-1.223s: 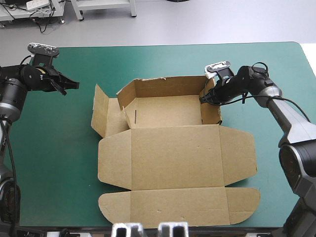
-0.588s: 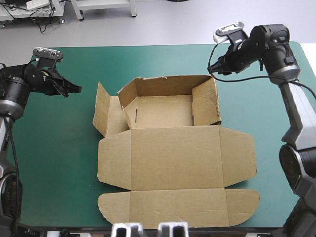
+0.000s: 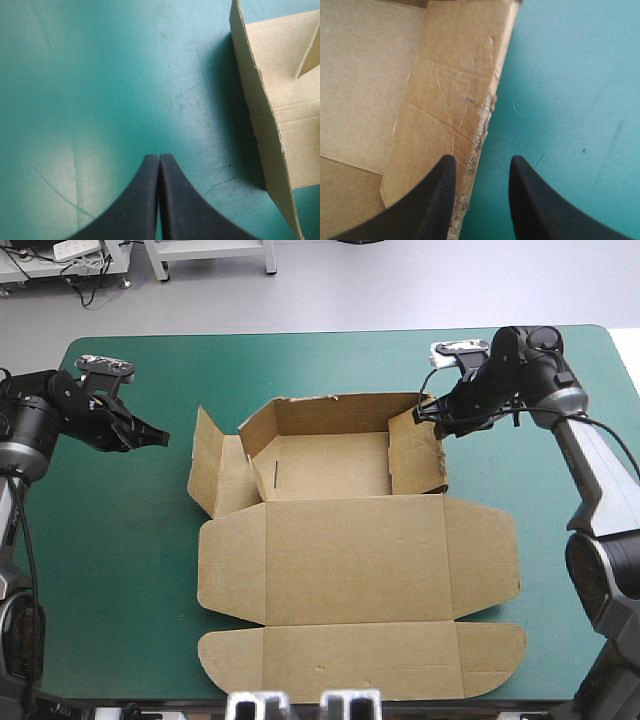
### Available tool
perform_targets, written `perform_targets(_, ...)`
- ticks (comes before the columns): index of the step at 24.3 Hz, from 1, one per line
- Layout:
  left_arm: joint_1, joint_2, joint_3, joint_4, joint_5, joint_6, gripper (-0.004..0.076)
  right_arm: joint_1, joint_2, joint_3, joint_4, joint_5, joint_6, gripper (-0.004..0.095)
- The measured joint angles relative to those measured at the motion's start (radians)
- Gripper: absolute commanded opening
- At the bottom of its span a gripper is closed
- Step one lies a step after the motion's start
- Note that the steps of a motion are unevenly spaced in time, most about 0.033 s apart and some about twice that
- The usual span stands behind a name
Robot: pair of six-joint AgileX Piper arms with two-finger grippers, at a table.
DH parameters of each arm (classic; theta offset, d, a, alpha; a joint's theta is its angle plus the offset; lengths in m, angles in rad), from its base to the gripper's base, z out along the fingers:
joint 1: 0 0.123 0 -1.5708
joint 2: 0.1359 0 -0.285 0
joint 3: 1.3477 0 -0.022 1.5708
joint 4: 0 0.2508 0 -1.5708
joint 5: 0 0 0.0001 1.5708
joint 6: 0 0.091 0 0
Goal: Fold the box
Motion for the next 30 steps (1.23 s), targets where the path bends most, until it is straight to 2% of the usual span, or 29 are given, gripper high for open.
perform_targets(6, 0.0, 0.0, 0.0, 0.001, 0.0, 0.011, -0.001, 0.0, 0.074, 0.049, 0.058, -0.04, -0.001, 0.0316)
perform_targets(8, 0.0, 0.0, 0.0, 0.003, -0.021, 0.011, -0.001, 0.0, 0.112, 0.049, 0.079, -0.042, -0.005, 0.0224)
perform_targets(11, 0.0, 0.0, 0.0, 0.007, -0.091, 0.004, -0.001, 0.0, 0.164, 0.052, 0.124, -0.042, -0.037, -0.0029)
perform_targets(13, 0.011, 0.0, 0.0, 0.006, -0.154, -0.031, -0.001, -0.003, 0.176, 0.052, 0.137, -0.042, -0.06, -0.0024)
perform_targets(14, 0.045, 0.0, 0.0, -0.011, -0.229, -0.1, -0.001, -0.005, 0.174, 0.052, 0.164, -0.041, -0.075, -0.0024)
perform_targets(17, 0.142, 0.003, 0.0, -0.106, -0.295, -0.147, -0.001, -0.002, 0.136, 0.056, 0.188, -0.037, -0.118, -0.0024)
perform_targets(19, 0.276, 0.019, 0.0, -0.317, -0.286, -0.092, -0.001, -0.002, 0.042, 0.056, 0.188, -0.039, -0.156, -0.0024)
perform_targets(22, 0.448, 0.074, 0.0, -0.684, -0.188, 0.116, -0.001, -0.002, -0.148, 0.043, 0.188, -0.077, -0.179, -0.0024)
perform_targets(24, 0.502, 0.091, -0.001, -0.811, -0.153, 0.193, -0.001, -0.002, -0.24, 0.008, 0.189, -0.064, -0.189, -0.0024)
perform_targets(30, 0.579, 0.142, -0.022, -1.034, -0.049, 0.243, -0.001, -0.003, -0.438, -0.115, 0.203, -0.002, -0.198, -0.0024)
